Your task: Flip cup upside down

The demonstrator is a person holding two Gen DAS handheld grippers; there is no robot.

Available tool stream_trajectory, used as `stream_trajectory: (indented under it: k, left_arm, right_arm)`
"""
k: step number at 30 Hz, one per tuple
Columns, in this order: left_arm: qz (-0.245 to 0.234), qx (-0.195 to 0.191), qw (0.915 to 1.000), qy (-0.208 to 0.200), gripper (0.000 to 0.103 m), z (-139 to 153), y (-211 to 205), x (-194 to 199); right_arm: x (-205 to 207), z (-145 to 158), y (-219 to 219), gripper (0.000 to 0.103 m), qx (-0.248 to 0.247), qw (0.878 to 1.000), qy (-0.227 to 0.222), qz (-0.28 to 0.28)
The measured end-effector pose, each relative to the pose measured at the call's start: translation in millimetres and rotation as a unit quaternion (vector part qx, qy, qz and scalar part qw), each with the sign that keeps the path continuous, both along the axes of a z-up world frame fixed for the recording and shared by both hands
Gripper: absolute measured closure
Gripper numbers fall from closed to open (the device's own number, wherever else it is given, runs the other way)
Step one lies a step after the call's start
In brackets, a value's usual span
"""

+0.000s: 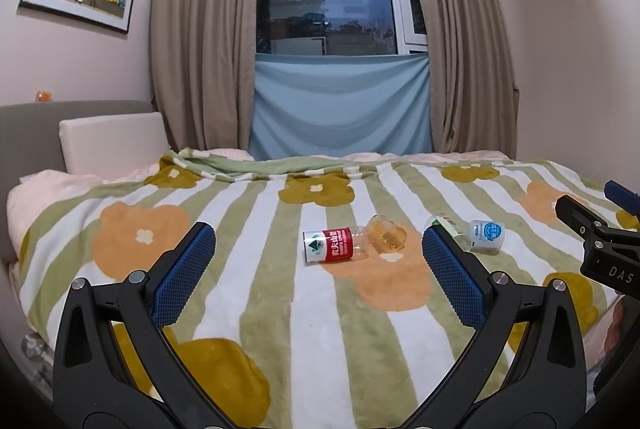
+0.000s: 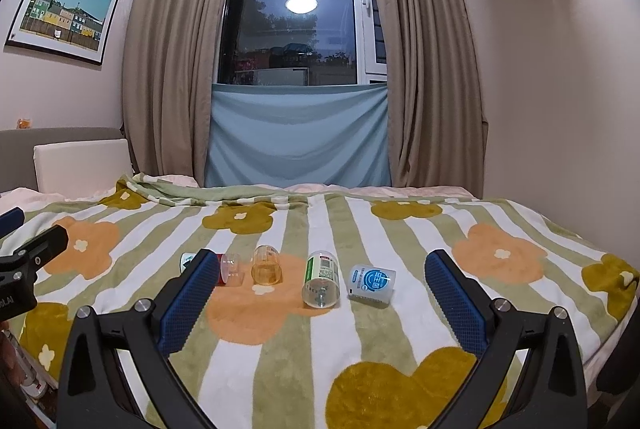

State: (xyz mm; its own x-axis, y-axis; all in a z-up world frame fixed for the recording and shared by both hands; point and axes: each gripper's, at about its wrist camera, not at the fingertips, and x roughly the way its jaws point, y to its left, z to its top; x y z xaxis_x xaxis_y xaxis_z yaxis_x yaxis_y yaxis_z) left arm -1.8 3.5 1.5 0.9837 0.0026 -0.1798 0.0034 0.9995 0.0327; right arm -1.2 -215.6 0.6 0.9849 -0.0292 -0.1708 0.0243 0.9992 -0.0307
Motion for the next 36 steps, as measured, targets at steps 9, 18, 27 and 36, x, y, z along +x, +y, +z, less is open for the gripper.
stream_trajectory:
  k: [9,18,27,36]
  left_arm:
    - [0.002,-0.019,0.9997,0.011,0.0,-0.7,9.2,3.1]
    - [0.01,-0.024,0.9993,0.025,0.0,-1.5,13.7,7.2]
    - [0.008,-0.022,0.9995,0.021,0.0,-2.1,14.1,4.9]
    - [0.006,-0.021,0.9994,0.025,0.0,-2.5,13.0,4.9]
  right_arm:
    - [-0.5,-0.8,-1.4,0.0,0.0,1.0,-0.002,0.001]
    - [-2.8,-2.6,-2.9,0.0,0.004,1.0,-0.006,0.01]
    - [-4.7,-3.1,-4.2,0.0,0.009,1.0,-0.009,0.008]
    - [-3.9,-3.4,-1.4,0.0,0.011,1.0,-0.004,0.006]
